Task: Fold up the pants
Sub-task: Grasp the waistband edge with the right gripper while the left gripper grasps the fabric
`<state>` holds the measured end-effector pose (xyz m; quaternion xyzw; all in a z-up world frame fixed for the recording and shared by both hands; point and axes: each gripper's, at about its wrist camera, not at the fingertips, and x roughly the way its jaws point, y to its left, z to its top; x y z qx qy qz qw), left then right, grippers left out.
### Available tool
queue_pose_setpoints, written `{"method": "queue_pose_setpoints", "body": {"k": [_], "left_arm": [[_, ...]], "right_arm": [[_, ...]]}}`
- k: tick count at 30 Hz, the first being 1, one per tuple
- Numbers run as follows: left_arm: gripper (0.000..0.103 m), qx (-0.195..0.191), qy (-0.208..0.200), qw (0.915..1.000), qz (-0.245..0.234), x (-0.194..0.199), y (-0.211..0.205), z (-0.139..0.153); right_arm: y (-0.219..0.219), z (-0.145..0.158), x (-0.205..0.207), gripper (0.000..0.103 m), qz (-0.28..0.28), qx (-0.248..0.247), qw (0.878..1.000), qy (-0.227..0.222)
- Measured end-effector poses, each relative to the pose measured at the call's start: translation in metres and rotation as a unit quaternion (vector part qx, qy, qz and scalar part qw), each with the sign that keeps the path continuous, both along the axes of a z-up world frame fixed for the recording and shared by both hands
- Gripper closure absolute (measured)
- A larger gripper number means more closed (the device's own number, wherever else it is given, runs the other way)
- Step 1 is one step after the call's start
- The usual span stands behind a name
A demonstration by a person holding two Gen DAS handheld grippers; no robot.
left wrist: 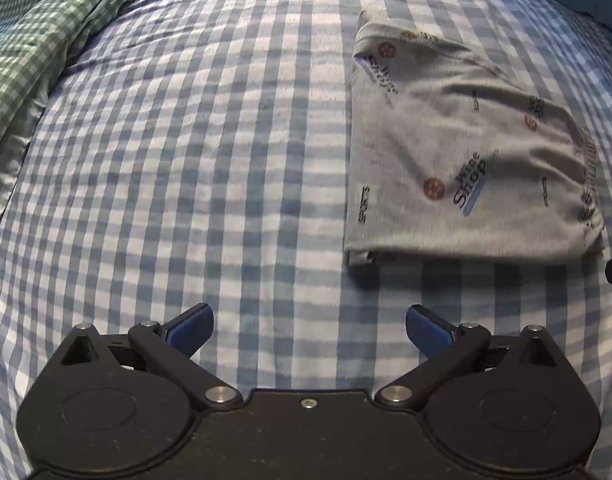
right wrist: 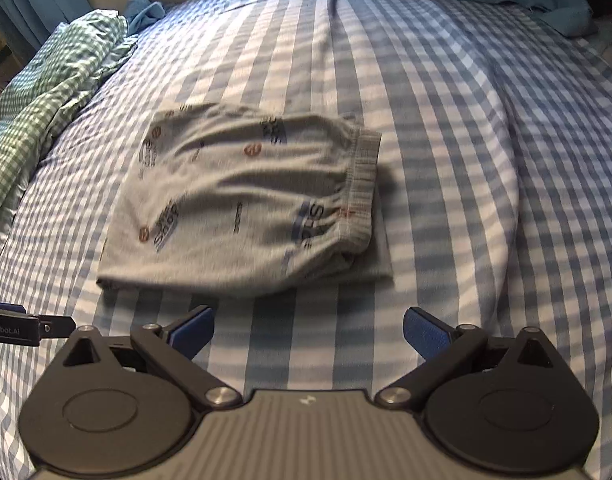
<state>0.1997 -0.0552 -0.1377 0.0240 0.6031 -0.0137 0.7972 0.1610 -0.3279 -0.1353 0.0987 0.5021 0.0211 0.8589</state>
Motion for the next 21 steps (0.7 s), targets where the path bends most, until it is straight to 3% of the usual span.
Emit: {"method": "queue_pose_setpoints", "body": {"k": [6, 10, 14, 21], "left_arm": [[0.001, -0.001, -0.014, 0.9999, 0.007, 0.048, -0.010, -0.005], [0.001, -0.003, -0.025, 0.9996, 0.013, 0.070, -0.013, -0.007], [0.001, -0.006, -0.028, 0.9994, 0.020, 0.084, -0.014, -0.013], [0.005, -0.015, -0.033, 0.9992, 0.014, 0.087, -0.012, -0.018]], "right_arm": [[-0.030, -0.005, 0.074, 0.000, 0.032, 0.013, 0.999, -0.023], [-0.043, -0.023, 0.117, 0.001, 0.033, 0.036, 0.999, -0.010], [-0.055, -0.038, 0.140, 0.007, 0.026, 0.079, 0.997, -0.001], [-0.053, -0.051, 0.147, 0.020, 0.032, 0.075, 0.997, 0.006]]}}
